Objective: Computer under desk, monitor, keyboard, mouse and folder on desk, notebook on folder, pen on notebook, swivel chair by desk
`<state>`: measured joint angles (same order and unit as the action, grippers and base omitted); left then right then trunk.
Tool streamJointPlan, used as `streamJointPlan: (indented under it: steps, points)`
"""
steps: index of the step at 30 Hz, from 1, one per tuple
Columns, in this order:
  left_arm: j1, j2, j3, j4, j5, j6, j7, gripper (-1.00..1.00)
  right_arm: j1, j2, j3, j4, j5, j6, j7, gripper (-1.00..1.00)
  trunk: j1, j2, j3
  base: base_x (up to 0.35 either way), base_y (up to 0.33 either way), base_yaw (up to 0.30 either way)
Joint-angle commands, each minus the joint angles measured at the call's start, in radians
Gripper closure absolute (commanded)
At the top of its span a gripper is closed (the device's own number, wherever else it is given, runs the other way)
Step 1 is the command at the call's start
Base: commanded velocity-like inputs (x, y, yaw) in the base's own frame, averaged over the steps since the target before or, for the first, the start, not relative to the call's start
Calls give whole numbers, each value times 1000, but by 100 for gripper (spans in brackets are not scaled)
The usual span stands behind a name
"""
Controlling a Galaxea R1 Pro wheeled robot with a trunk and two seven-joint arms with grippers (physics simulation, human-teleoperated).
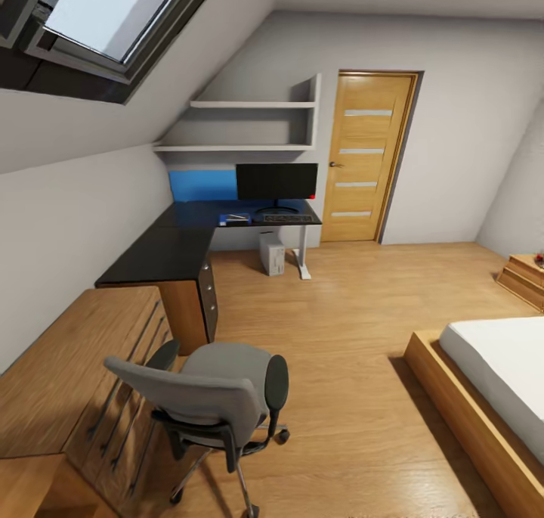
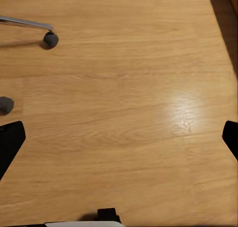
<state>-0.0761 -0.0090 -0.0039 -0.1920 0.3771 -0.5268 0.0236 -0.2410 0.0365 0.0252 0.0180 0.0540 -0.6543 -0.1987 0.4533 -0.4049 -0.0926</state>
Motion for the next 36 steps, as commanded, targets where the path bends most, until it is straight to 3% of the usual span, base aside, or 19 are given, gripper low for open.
streamJointPlan:
  steps: [1, 36]
  points:
    - [-1, 0, -1, 0, 0, -3, 2, -100, -1, 0, 2, 2, 6, -2, -8, -100, 1, -2, -2, 0, 2, -106]
    - [-1, 0, -2, 0, 0, -2, 2, -100, -1, 0, 2, 3, 4, -5, -8, -100, 1, -2, -2, 0, 36, -8]
